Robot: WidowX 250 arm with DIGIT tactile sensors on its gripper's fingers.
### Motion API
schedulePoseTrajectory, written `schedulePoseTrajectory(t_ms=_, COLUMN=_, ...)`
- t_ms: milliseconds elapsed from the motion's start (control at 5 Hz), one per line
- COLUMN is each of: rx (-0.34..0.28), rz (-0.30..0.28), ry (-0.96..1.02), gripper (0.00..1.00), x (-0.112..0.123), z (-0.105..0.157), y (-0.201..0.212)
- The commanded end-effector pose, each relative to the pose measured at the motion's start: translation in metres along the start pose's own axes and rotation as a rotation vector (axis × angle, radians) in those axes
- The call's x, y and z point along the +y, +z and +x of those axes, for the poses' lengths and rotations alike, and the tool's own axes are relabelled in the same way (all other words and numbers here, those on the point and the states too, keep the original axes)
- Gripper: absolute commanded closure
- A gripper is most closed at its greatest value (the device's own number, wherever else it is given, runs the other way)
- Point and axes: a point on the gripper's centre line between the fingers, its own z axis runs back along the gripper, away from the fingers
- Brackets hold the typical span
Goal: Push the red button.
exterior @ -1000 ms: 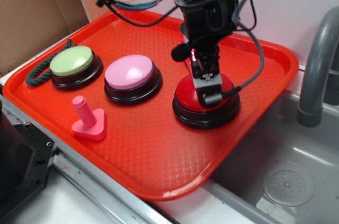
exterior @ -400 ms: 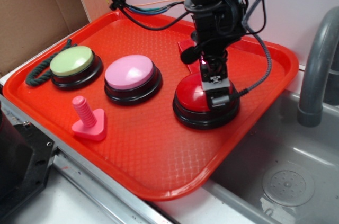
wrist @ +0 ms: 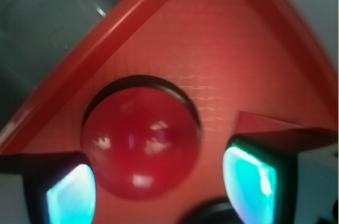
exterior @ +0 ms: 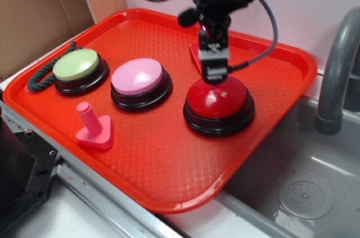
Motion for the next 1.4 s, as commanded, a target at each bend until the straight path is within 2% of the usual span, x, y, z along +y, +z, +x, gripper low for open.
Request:
schedulePoseTrajectory(t_ms=0, rx=-0.129, rz=0.058, ry=-0.008, gripper=0.00, x=-0.017, z=0.003, y=0.053)
schedulePoseTrajectory(t_ms=600, rx=-0.178, rz=0.019, ry=-0.028, gripper=0.00, x=-0.030, z=-0.007, y=0.076)
schedulePoseTrajectory(t_ms=800, rx=-0.183, rz=-0.014, ry=-0.028, gripper=0.00, x=-0.032, z=-0.007, y=0.083)
schedulePoseTrajectory(t_ms=1200, rx=-0.170, rz=-0.040, ry=-0.030, gripper=0.00, x=-0.035, z=-0.008, y=0.091)
